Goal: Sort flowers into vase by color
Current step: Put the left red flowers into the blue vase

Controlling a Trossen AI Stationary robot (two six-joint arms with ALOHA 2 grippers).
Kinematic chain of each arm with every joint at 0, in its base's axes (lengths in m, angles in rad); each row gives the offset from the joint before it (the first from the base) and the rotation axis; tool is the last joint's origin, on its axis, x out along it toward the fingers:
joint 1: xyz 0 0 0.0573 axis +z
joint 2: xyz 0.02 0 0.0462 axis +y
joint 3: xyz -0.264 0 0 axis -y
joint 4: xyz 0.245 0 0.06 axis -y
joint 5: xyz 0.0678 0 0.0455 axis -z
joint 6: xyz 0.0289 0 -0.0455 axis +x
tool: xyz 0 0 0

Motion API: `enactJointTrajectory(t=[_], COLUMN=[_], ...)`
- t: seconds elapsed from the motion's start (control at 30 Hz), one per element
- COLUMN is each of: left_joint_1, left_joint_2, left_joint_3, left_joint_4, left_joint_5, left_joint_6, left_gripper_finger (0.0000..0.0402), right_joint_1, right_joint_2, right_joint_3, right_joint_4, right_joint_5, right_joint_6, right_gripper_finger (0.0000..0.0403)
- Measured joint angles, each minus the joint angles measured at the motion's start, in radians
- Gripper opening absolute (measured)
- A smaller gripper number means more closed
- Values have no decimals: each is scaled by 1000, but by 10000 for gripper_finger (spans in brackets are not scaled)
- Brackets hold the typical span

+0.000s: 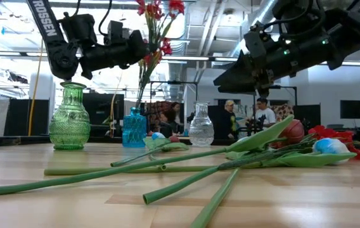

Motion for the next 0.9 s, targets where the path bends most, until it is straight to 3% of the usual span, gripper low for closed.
enactJointTrajectory(t=[0.53,0.9], left_joint_1=[2,2], left_joint_2=[-12,-13], left_joint_3=[-7,-8], left_joint_4=[0,-29], left_joint_5=[105,108], left_joint_6=[89,97], left_gripper_finger=[9,6], right_joint_1=[0,0], right_joint_2=[-2,-2], right_joint_3=[0,0], right_joint_4=[1,1], right_joint_5=[0,0], right_joint_6=[0,0], right_gripper_finger=[196,196])
